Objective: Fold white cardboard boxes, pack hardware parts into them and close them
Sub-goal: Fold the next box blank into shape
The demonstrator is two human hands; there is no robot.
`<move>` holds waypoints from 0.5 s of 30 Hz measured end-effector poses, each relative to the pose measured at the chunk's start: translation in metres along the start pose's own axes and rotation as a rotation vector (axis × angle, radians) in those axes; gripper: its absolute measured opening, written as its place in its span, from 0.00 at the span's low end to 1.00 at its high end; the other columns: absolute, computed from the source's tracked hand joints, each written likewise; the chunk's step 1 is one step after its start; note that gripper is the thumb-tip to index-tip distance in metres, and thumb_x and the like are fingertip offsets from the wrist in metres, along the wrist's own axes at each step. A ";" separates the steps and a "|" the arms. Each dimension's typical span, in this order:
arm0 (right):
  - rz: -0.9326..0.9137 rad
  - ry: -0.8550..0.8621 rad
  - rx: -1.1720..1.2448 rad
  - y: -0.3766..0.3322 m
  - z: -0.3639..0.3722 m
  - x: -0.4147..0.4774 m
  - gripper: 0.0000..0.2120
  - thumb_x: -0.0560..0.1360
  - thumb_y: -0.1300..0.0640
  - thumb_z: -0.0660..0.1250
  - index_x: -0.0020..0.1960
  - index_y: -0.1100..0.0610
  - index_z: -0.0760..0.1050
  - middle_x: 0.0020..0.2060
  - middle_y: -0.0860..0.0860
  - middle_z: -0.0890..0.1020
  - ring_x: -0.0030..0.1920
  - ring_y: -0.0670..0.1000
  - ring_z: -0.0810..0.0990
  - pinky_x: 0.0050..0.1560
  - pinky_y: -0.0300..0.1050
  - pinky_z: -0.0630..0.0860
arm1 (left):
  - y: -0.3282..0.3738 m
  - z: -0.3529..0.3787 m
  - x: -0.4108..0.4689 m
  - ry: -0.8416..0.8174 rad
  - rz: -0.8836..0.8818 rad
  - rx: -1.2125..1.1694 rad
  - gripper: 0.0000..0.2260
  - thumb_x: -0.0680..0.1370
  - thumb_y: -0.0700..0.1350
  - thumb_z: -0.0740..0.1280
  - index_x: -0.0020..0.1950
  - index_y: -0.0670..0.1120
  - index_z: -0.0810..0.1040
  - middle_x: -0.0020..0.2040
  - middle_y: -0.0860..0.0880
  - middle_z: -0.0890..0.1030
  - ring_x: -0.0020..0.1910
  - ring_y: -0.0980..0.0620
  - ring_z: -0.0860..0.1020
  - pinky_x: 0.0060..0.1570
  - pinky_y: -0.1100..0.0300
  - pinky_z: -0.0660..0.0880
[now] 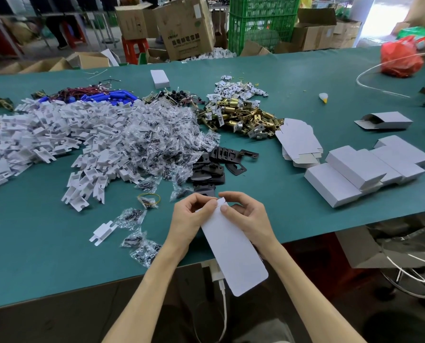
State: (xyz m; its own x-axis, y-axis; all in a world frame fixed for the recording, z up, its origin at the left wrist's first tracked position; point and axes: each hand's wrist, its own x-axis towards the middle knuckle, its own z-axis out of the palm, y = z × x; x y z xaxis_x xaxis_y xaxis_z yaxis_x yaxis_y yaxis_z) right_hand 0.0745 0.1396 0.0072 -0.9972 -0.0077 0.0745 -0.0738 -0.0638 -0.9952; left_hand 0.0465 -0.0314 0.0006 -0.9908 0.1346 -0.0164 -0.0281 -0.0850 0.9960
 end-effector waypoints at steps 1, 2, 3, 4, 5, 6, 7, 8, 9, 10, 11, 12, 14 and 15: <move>0.003 0.000 0.001 0.000 0.000 0.000 0.13 0.76 0.55 0.73 0.60 0.55 0.81 0.51 0.51 0.86 0.44 0.52 0.86 0.40 0.44 0.81 | 0.000 0.000 0.001 -0.003 -0.009 0.004 0.04 0.79 0.41 0.75 0.46 0.41 0.85 0.41 0.47 0.84 0.39 0.54 0.79 0.38 0.64 0.76; 0.005 0.002 0.005 0.000 0.000 0.000 0.12 0.76 0.55 0.73 0.59 0.54 0.81 0.51 0.51 0.86 0.44 0.52 0.86 0.40 0.44 0.81 | 0.001 -0.001 0.001 -0.007 -0.016 0.009 0.04 0.79 0.41 0.74 0.46 0.40 0.84 0.42 0.46 0.84 0.39 0.54 0.79 0.39 0.63 0.76; 0.006 0.005 0.010 0.000 0.000 0.000 0.12 0.76 0.56 0.73 0.59 0.54 0.81 0.50 0.51 0.86 0.44 0.52 0.86 0.40 0.44 0.82 | 0.002 -0.001 0.002 -0.012 -0.021 0.016 0.04 0.79 0.40 0.74 0.46 0.40 0.84 0.42 0.46 0.85 0.40 0.53 0.79 0.39 0.63 0.76; 0.005 0.007 0.011 0.001 0.000 0.000 0.11 0.77 0.57 0.73 0.59 0.54 0.82 0.50 0.51 0.86 0.44 0.52 0.85 0.41 0.44 0.82 | 0.002 -0.001 0.003 -0.016 -0.024 0.023 0.04 0.79 0.40 0.74 0.45 0.40 0.84 0.42 0.47 0.85 0.40 0.53 0.79 0.39 0.63 0.76; 0.002 0.010 0.007 0.002 0.000 0.001 0.10 0.78 0.58 0.73 0.58 0.54 0.82 0.50 0.51 0.86 0.44 0.51 0.85 0.41 0.44 0.82 | 0.003 -0.001 0.003 -0.019 -0.026 0.031 0.04 0.79 0.40 0.74 0.45 0.40 0.84 0.42 0.47 0.85 0.40 0.53 0.79 0.40 0.63 0.76; -0.002 0.016 0.003 0.003 0.000 0.001 0.09 0.78 0.59 0.72 0.58 0.54 0.82 0.50 0.50 0.86 0.44 0.51 0.85 0.41 0.43 0.82 | 0.003 -0.002 0.004 -0.021 -0.026 0.040 0.04 0.79 0.40 0.74 0.45 0.40 0.84 0.42 0.48 0.85 0.40 0.54 0.79 0.40 0.63 0.76; -0.005 0.022 0.001 0.003 0.000 0.001 0.09 0.78 0.60 0.72 0.58 0.55 0.82 0.50 0.50 0.86 0.44 0.50 0.85 0.41 0.42 0.81 | 0.002 -0.002 0.004 -0.021 -0.027 0.050 0.04 0.79 0.40 0.74 0.45 0.40 0.84 0.42 0.49 0.85 0.40 0.54 0.79 0.40 0.64 0.76; -0.008 0.026 -0.001 0.003 0.000 0.001 0.09 0.78 0.61 0.72 0.57 0.55 0.82 0.50 0.49 0.86 0.44 0.50 0.85 0.41 0.41 0.81 | 0.002 -0.002 0.005 -0.018 -0.030 0.061 0.04 0.79 0.40 0.74 0.46 0.40 0.84 0.42 0.49 0.85 0.40 0.55 0.80 0.40 0.65 0.76; -0.013 0.027 -0.003 0.003 0.000 0.002 0.08 0.78 0.61 0.72 0.57 0.55 0.82 0.50 0.49 0.86 0.45 0.49 0.85 0.42 0.41 0.81 | 0.001 -0.001 0.005 -0.011 -0.032 0.070 0.04 0.79 0.41 0.74 0.46 0.41 0.84 0.42 0.49 0.85 0.40 0.55 0.80 0.40 0.65 0.76; -0.019 0.027 -0.005 0.003 0.000 0.002 0.08 0.78 0.62 0.71 0.57 0.55 0.82 0.50 0.48 0.86 0.45 0.49 0.85 0.42 0.40 0.81 | 0.000 0.000 0.005 -0.001 -0.034 0.077 0.04 0.80 0.41 0.74 0.47 0.41 0.84 0.42 0.49 0.85 0.40 0.56 0.80 0.39 0.65 0.76; -0.026 0.026 -0.007 0.003 0.000 0.002 0.08 0.78 0.62 0.70 0.57 0.55 0.82 0.51 0.48 0.86 0.46 0.48 0.85 0.43 0.39 0.80 | 0.000 0.001 0.005 0.010 -0.034 0.081 0.05 0.80 0.42 0.73 0.47 0.41 0.84 0.42 0.50 0.85 0.40 0.57 0.80 0.39 0.66 0.76; -0.031 0.024 -0.011 0.002 0.000 0.002 0.09 0.78 0.61 0.70 0.57 0.55 0.82 0.51 0.47 0.86 0.47 0.46 0.85 0.43 0.38 0.80 | -0.001 0.001 0.005 0.019 -0.033 0.084 0.05 0.80 0.42 0.73 0.47 0.41 0.84 0.41 0.50 0.85 0.39 0.57 0.80 0.39 0.66 0.76; -0.032 0.026 -0.017 0.001 0.000 0.001 0.10 0.77 0.59 0.69 0.57 0.56 0.82 0.51 0.46 0.86 0.49 0.46 0.85 0.45 0.38 0.79 | -0.001 0.001 0.005 0.022 -0.033 0.086 0.05 0.79 0.42 0.74 0.47 0.41 0.84 0.41 0.50 0.85 0.39 0.57 0.79 0.39 0.66 0.75; -0.031 0.032 -0.019 0.002 0.000 0.001 0.11 0.76 0.58 0.69 0.58 0.56 0.82 0.51 0.46 0.86 0.49 0.46 0.84 0.45 0.38 0.79 | -0.001 0.001 0.005 0.017 -0.035 0.085 0.05 0.79 0.42 0.74 0.47 0.41 0.84 0.42 0.49 0.85 0.40 0.57 0.79 0.39 0.66 0.75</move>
State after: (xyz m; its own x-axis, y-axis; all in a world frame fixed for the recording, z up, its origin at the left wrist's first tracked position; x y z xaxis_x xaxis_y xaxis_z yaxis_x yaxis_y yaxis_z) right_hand 0.0731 0.1391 0.0057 -0.9943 0.0258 0.1036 -0.1047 -0.0446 -0.9935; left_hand 0.0419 -0.0301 -0.0004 -0.9915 0.1193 -0.0525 -0.0525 0.0035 0.9986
